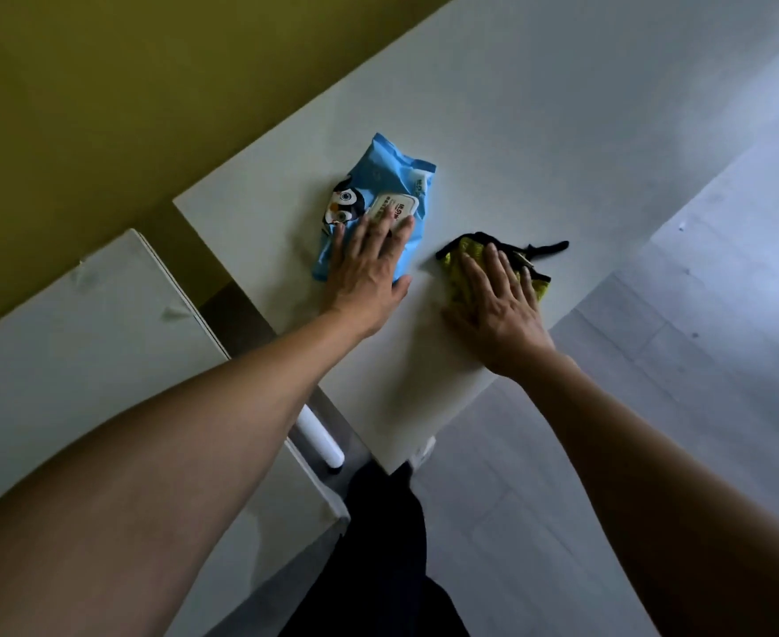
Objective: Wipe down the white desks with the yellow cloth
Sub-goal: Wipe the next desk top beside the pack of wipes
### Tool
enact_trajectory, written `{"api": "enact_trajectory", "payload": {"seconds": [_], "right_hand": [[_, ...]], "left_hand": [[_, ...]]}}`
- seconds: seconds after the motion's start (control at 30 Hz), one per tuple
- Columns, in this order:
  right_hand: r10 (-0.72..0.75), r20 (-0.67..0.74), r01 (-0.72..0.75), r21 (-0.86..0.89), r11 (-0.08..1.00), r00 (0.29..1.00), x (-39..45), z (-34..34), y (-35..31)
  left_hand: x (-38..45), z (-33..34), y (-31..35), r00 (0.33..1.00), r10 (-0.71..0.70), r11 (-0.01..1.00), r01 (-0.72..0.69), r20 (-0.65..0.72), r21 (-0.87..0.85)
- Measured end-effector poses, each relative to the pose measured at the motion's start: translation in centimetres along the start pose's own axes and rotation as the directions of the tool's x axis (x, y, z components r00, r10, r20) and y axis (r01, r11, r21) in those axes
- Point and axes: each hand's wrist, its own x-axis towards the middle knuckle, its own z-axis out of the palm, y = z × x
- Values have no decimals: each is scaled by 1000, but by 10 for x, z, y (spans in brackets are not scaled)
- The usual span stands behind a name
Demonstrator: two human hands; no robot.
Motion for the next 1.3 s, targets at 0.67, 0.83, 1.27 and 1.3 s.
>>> {"api": "enact_trajectory", "payload": {"seconds": [0.67, 0.83, 1.27, 1.3], "right_hand": [[-462, 209, 490, -111, 865, 862, 107, -77, 90], [-606, 277, 650, -101, 753, 746, 121, -84, 114], [-852, 196, 854, 105, 510, 485, 129, -98, 158], [-880, 188, 873, 146, 465, 437, 130, -97, 158]], "left_hand": [[197, -45, 53, 976, -130, 992, 128, 175, 19], [196, -51, 81, 956, -255, 966, 244, 145, 85], [9, 36, 258, 282, -959, 276, 914, -23, -298], [-4, 41, 270, 229, -973, 213, 926, 14, -311]]}}
